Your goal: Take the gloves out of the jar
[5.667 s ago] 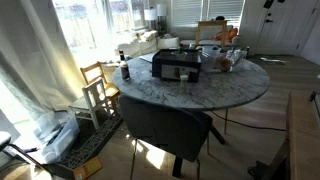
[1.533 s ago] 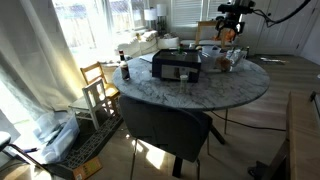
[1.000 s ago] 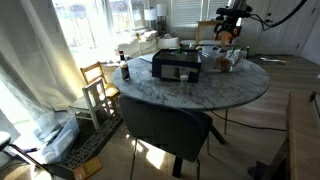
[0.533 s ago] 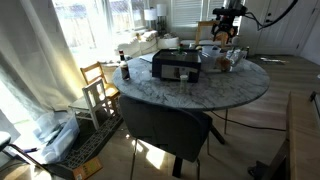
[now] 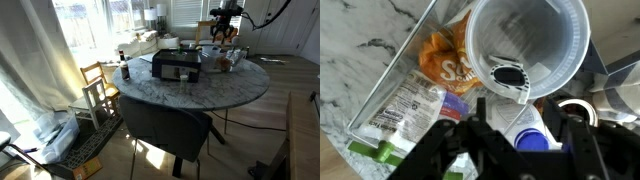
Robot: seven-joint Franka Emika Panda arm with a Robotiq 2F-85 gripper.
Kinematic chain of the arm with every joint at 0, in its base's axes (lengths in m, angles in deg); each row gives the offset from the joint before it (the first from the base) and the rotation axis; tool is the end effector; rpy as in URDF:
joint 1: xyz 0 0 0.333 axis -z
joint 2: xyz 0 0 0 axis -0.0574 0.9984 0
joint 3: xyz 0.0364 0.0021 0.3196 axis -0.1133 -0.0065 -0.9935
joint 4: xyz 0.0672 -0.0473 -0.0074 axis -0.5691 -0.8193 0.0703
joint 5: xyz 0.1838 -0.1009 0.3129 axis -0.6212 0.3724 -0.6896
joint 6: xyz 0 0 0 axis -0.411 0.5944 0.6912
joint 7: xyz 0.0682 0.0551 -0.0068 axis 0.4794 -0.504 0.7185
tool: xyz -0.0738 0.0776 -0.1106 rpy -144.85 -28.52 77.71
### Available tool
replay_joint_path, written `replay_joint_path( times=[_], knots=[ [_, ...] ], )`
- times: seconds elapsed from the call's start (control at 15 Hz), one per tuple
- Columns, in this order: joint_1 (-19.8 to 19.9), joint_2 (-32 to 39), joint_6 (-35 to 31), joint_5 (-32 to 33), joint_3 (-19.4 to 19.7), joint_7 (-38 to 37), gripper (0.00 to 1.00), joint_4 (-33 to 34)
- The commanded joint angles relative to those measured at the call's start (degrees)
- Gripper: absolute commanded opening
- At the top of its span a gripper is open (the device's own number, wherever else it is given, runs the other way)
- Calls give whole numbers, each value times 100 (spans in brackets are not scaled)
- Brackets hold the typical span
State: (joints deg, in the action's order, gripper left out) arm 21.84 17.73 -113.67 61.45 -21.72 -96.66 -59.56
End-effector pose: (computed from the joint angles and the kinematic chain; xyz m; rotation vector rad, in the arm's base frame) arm 0.5478 -0.3427 0.3058 -2.1324 2.1324 -0.0148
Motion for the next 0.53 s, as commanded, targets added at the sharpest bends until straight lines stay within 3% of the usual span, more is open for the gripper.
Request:
replay_joint_path(
  times=[0.0, 0.07, 0.47],
  knots=[
    [90, 287, 287, -137, -17, 45, 57, 370],
    [95, 321, 316, -133, -20, 49, 52, 419],
    [117, 435, 458, -170, -84, 151, 47, 595]
  ],
)
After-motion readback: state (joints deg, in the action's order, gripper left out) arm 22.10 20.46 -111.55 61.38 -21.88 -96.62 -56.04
